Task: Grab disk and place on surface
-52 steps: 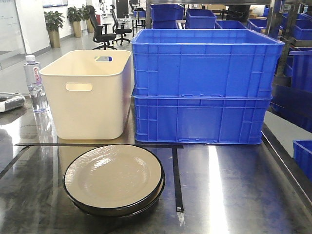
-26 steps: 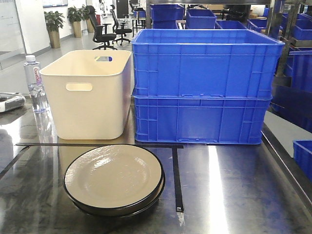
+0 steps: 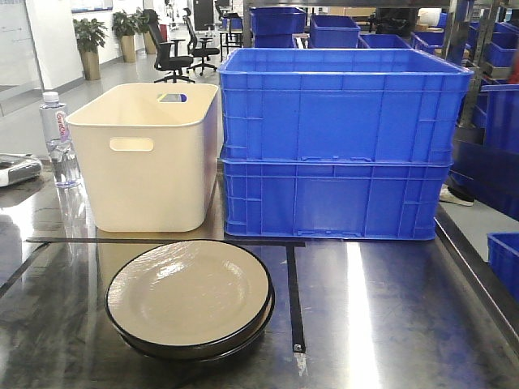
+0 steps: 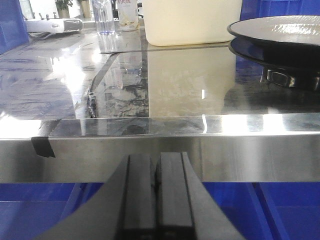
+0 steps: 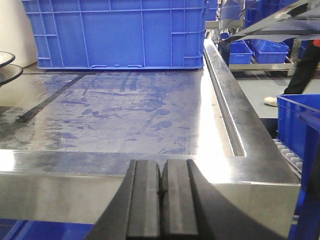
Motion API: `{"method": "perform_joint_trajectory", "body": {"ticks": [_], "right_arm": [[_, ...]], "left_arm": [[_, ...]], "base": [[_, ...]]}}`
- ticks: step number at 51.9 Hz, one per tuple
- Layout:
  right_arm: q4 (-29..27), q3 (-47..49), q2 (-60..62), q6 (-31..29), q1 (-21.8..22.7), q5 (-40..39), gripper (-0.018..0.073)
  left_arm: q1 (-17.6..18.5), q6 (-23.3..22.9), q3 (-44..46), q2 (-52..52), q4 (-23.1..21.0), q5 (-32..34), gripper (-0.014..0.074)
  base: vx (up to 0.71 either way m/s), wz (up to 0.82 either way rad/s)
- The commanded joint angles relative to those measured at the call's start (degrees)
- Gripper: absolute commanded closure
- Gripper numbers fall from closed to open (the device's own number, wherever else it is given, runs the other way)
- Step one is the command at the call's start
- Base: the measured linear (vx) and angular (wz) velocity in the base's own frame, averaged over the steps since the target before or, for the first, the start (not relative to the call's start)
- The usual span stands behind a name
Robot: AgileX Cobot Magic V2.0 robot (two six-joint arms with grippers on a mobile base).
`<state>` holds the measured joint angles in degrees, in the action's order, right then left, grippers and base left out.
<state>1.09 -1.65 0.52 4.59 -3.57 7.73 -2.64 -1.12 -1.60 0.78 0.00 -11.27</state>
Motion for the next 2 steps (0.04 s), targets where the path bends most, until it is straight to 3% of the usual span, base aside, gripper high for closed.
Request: {"method": "perform_joint_trajectory", "body": {"ticks": [1, 2], "right_arm": [[0.8, -1.1, 0.8, -0.3, 0.2, -4.6, 0.0568], [0.8, -1.1, 0.8, -0.3, 0.2, -4.6, 0.0568]], "left_arm": [[0.5, -0.5, -0.7, 0.6, 0.0, 4.6, 0.0598], [0.5, -0.5, -0.7, 0.6, 0.0, 4.6, 0.0598]], "base": [[0.0, 0.0], [0.0, 0.0]]}}
